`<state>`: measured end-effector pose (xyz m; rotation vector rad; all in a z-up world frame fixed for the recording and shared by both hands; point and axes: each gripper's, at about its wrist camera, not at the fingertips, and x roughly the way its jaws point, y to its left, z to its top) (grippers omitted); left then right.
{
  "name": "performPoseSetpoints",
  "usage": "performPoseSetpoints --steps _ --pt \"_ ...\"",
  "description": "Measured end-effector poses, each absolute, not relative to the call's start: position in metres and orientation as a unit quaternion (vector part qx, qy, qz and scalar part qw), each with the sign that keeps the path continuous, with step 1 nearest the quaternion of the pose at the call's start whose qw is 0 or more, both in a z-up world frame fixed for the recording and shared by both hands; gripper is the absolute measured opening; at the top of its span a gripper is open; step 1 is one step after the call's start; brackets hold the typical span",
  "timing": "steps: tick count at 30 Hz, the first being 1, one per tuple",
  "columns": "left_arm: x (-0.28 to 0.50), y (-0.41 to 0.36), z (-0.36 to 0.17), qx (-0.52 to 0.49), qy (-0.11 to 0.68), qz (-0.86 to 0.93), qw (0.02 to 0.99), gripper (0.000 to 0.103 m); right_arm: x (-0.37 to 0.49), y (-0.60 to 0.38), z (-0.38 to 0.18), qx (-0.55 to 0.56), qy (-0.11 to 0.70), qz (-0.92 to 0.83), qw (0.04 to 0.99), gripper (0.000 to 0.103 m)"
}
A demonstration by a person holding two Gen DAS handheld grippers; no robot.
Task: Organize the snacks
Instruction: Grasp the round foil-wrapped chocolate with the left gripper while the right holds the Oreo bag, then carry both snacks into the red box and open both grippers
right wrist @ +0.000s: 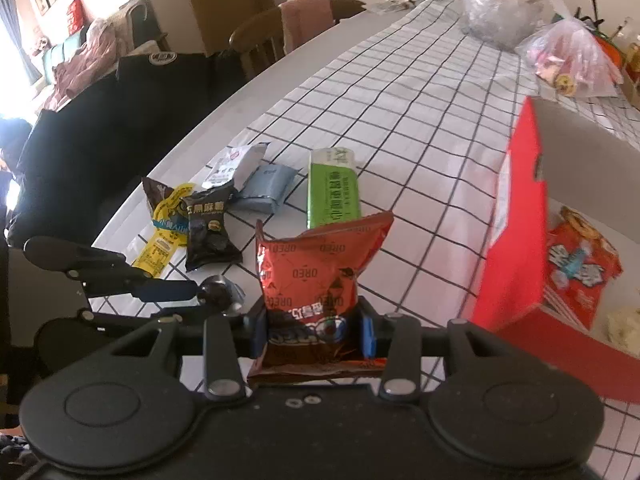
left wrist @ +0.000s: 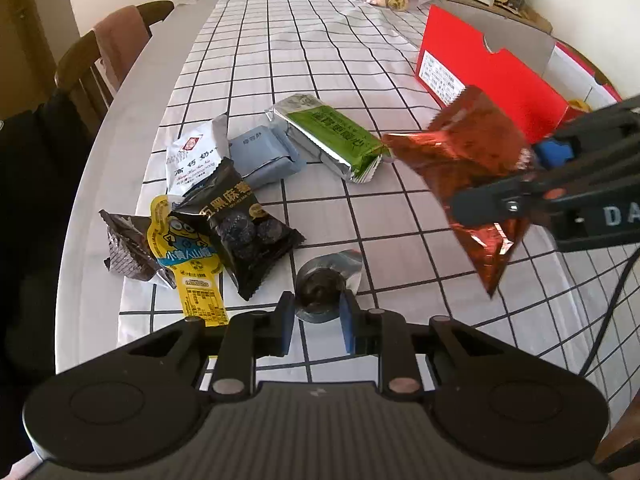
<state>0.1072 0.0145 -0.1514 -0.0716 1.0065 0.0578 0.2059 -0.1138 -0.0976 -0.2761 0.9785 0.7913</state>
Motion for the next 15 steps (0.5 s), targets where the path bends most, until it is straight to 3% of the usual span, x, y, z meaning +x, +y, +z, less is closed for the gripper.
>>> performPoseSetpoints --steps 15 --pt "0.11 -0.001 -0.104 -0.071 0.457 0.007 0.887 0.023 0.205 -0.192 -0.05 -0.077 0.429 0.334 0.836 0.041"
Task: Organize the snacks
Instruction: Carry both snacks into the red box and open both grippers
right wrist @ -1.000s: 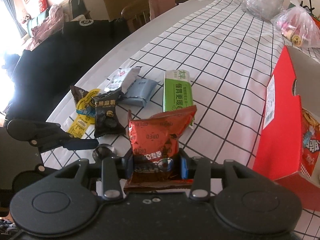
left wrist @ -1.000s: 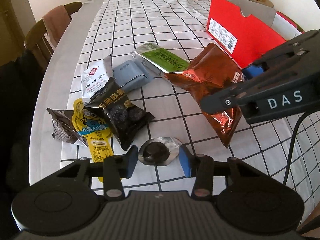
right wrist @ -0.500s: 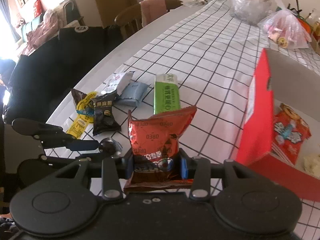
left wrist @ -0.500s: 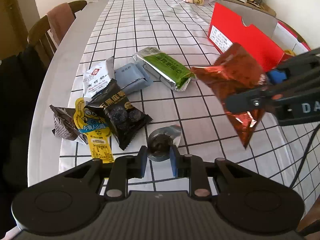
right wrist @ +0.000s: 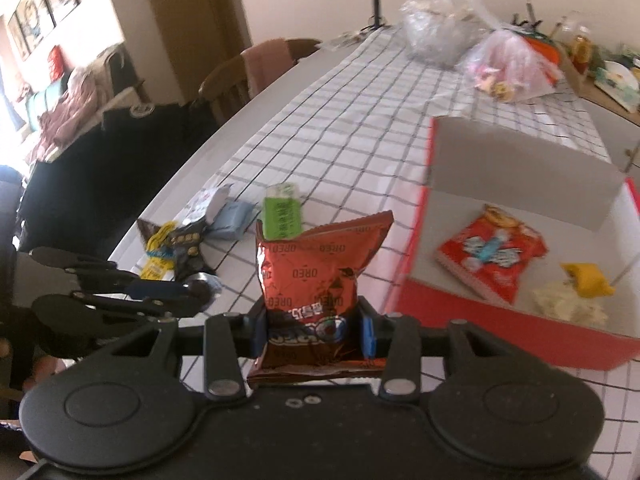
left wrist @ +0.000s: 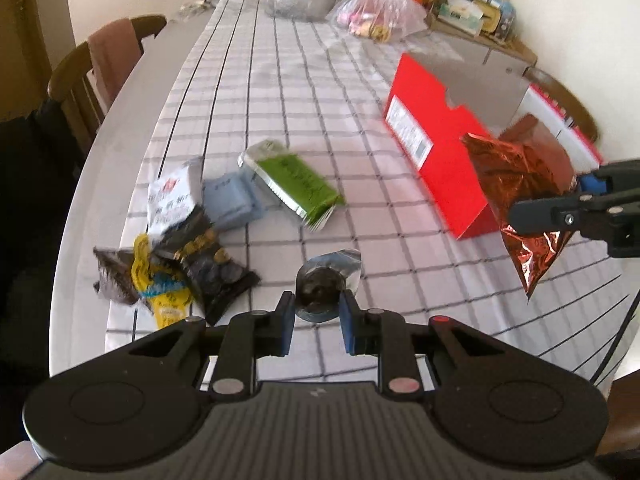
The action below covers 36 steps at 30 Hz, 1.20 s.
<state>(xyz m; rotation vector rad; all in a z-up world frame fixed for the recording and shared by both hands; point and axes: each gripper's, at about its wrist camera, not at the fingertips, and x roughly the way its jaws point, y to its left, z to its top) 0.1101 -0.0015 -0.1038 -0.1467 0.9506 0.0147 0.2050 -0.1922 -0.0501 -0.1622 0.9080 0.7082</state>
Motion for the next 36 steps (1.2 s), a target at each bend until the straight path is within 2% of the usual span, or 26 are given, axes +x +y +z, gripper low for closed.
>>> performPoseSetpoints --steps 19,36 --pt "0.188 -0.094 -0.03 -0.043 0.402 -0.054 0.913 0.023 0.268 -0.299 -0.017 -0.043 0.388 0.258 0.884 0.041" --pt "0.283 -0.167 -0.032 -0.022 0.432 -0.051 0.9 0.023 0.35 -0.354 -0.043 -0.047 0.424 0.225 0.876 0.042"
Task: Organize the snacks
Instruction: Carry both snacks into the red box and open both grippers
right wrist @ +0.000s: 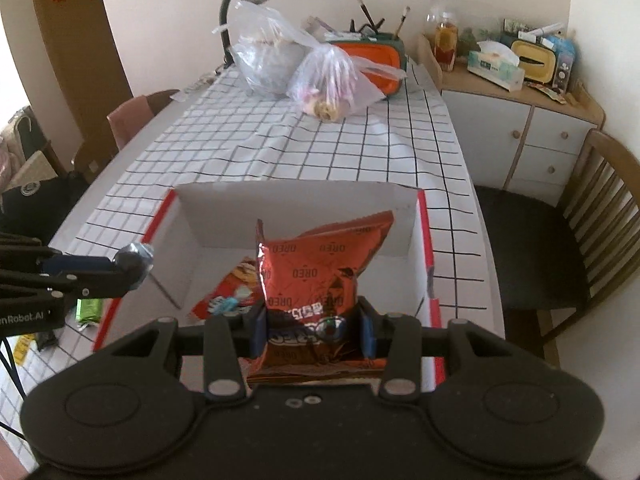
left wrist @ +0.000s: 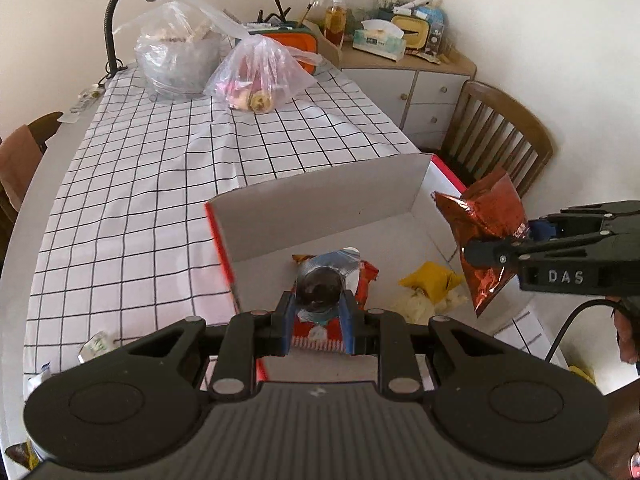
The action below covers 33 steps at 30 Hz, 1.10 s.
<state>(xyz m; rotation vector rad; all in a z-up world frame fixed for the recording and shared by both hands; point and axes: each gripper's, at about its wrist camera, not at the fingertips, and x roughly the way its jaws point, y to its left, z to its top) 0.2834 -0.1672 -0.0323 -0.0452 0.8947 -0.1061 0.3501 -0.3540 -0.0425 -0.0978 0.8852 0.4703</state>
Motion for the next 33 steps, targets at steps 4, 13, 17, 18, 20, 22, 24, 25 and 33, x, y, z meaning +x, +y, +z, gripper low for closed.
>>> performPoseSetpoints --steps 4,13,17,18,20,22,24,25,33 --pt "0.306 -0.178 -0.042 -0.016 0.45 -0.049 0.892 0.023 0.367 -0.353 -0.054 -0.053 0.435 0.217 0.872 0.042" --pt "0.355 -0.183 -0.063 -0.017 0.492 -0.037 0.87 0.023 0.401 -0.348 -0.073 -0.061 0.468 0.223 0.853 0.042" --pt "0.372 -0.188 -0.075 -0.012 0.517 -0.033 0.855 0.023 0.409 -0.344 -0.08 -0.068 0.475 0.224 0.848 0.041" --pt "0.375 -0.189 -0.077 -0.011 0.521 -0.031 0.853 0.023 0.411 -0.344 -0.081 -0.068 0.476 0.224 0.847 0.041" --pt "0.381 -0.192 -0.083 -0.008 0.533 -0.029 0.845 0.023 0.414 -0.344 -0.083 -0.071 0.479 0.228 0.845 0.039" --pt "0.384 -0.193 -0.088 -0.005 0.54 -0.025 0.841 0.023 0.415 -0.343 -0.086 -0.074 0.481 0.23 0.843 0.039" --pt "0.385 -0.194 -0.092 -0.003 0.548 -0.025 0.836 0.023 0.415 -0.344 -0.088 -0.072 0.483 0.233 0.841 0.04" --pt "0.386 -0.194 -0.094 -0.003 0.55 -0.023 0.835 0.023 0.415 -0.345 -0.088 -0.069 0.484 0.235 0.84 0.041" --pt "0.38 -0.192 -0.091 -0.016 0.544 -0.022 0.839 0.023 0.408 -0.353 -0.085 -0.054 0.478 0.242 0.842 0.045"
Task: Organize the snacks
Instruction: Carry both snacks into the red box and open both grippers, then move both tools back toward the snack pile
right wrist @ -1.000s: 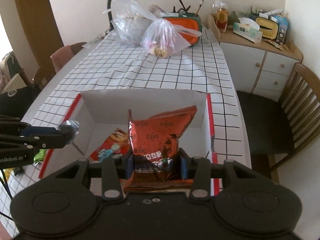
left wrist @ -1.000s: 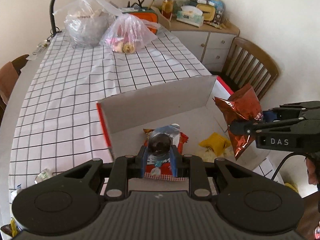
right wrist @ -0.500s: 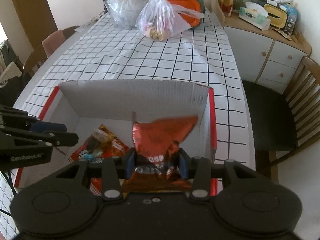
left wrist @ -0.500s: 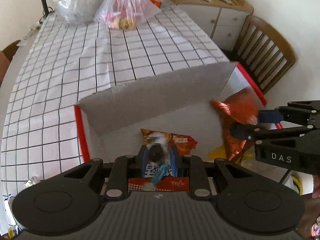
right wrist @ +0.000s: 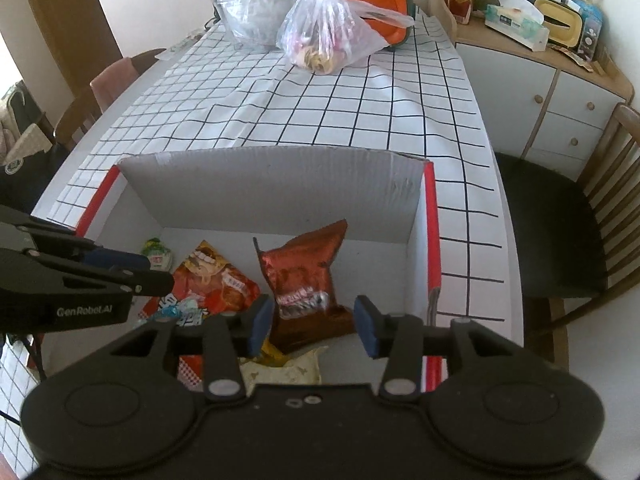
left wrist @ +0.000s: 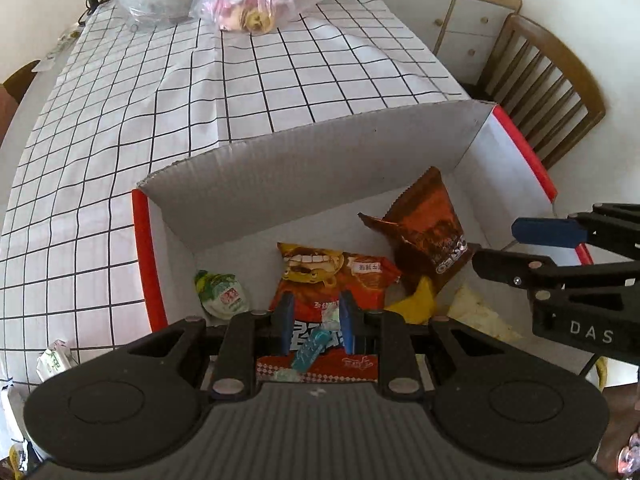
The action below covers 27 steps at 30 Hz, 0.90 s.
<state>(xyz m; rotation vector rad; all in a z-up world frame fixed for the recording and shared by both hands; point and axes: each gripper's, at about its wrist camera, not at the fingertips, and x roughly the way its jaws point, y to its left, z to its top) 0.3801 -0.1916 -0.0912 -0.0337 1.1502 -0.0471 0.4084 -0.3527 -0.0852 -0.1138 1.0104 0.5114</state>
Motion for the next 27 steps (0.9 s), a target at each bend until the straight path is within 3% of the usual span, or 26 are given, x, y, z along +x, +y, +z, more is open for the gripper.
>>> performPoseSetpoints --steps 9,16,18,20,23,27 --pt "0.363 -0.196 -0.076 -0.016 0.521 -0.022 0.853 0.024 0.39 -0.361 -0.07 -0.037 0.458 0.251 0.852 0.052" --pt "0.342 -0.198 -0.058 -0.02 0.497 -0.027 0.867 0.031 0.37 -0.368 -0.053 -0.025 0.436 0.254 0.863 0.06" --pt "0.334 -0.2 -0.051 -0.017 0.487 -0.03 0.873 0.036 0.365 -0.369 -0.048 -0.022 0.43 0.257 0.865 0.062" --pt "0.326 -0.201 -0.044 -0.018 0.475 -0.033 0.879 0.052 0.357 -0.37 -0.041 -0.021 0.42 0.26 0.869 0.064" --pt "0.315 -0.202 -0.034 -0.021 0.46 -0.035 0.887 0.054 0.348 -0.37 -0.032 -0.015 0.407 0.268 0.873 0.065" --pt "0.298 -0.202 -0.023 -0.021 0.443 -0.036 0.896 0.054 0.334 -0.369 -0.02 -0.013 0.389 0.28 0.878 0.073"
